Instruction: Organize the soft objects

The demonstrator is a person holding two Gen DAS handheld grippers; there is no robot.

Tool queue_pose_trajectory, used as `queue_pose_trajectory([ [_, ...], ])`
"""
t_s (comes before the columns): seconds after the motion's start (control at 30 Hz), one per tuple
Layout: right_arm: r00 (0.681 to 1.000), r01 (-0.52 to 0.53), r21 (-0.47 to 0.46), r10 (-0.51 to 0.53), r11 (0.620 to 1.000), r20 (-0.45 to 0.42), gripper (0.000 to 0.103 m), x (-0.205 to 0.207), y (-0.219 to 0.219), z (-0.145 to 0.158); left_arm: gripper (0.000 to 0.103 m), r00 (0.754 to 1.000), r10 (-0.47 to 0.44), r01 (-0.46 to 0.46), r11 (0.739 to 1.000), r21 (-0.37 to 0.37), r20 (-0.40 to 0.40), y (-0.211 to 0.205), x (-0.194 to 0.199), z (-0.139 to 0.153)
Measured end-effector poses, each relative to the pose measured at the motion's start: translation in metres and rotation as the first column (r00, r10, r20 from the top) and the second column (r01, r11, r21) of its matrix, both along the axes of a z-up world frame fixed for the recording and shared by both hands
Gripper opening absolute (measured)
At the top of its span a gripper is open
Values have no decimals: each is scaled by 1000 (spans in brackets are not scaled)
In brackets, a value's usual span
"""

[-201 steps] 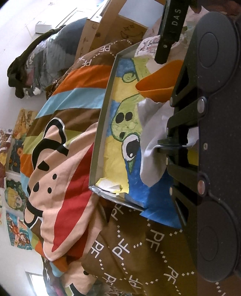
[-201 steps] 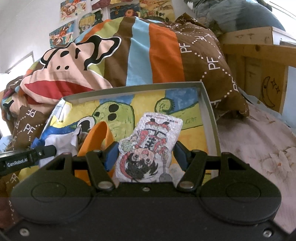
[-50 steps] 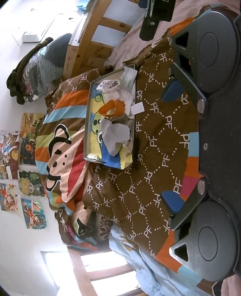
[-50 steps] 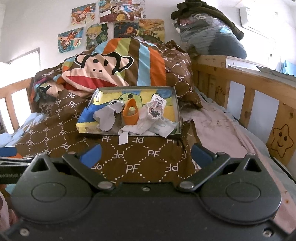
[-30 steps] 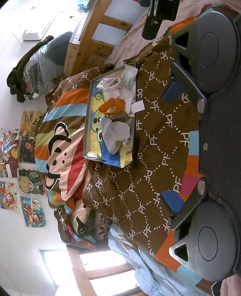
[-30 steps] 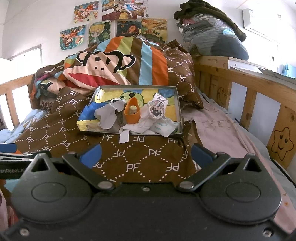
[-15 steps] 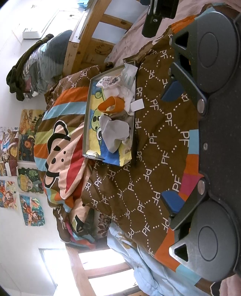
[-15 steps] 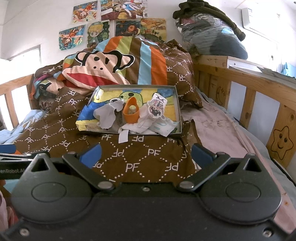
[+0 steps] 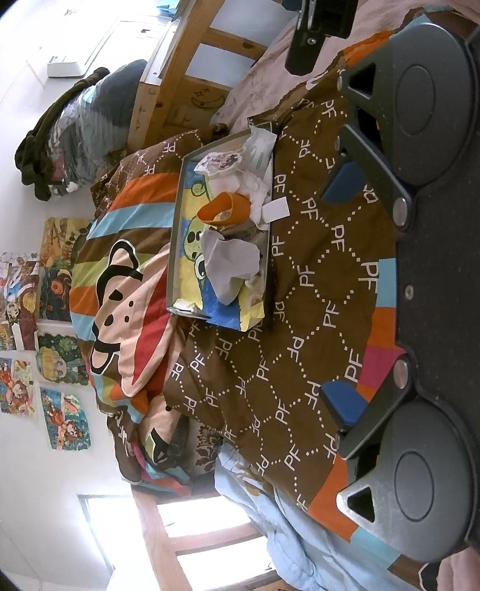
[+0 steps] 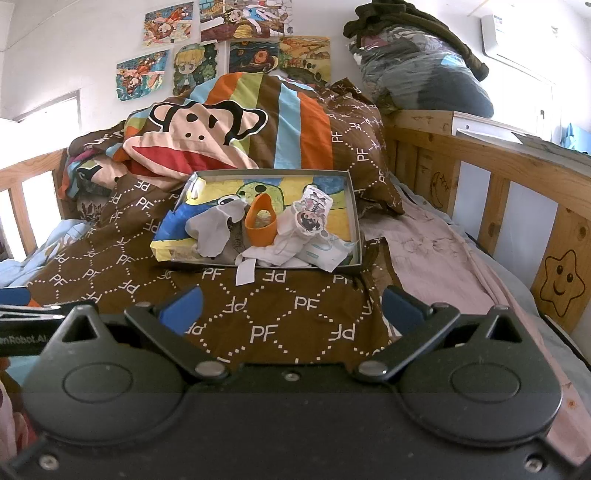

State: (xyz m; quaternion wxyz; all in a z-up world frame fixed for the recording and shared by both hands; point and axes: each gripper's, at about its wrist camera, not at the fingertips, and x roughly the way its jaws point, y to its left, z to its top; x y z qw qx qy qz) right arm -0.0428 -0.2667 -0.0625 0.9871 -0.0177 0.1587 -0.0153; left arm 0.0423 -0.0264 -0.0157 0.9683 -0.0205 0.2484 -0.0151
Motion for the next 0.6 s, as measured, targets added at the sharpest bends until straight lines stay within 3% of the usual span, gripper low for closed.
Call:
queue_pose_trajectory([
  [0.6, 1000, 0, 0, 0, 1000, -2, 102, 0, 0, 0, 102, 999, 37, -36, 999, 32, -4, -4, -1, 3],
])
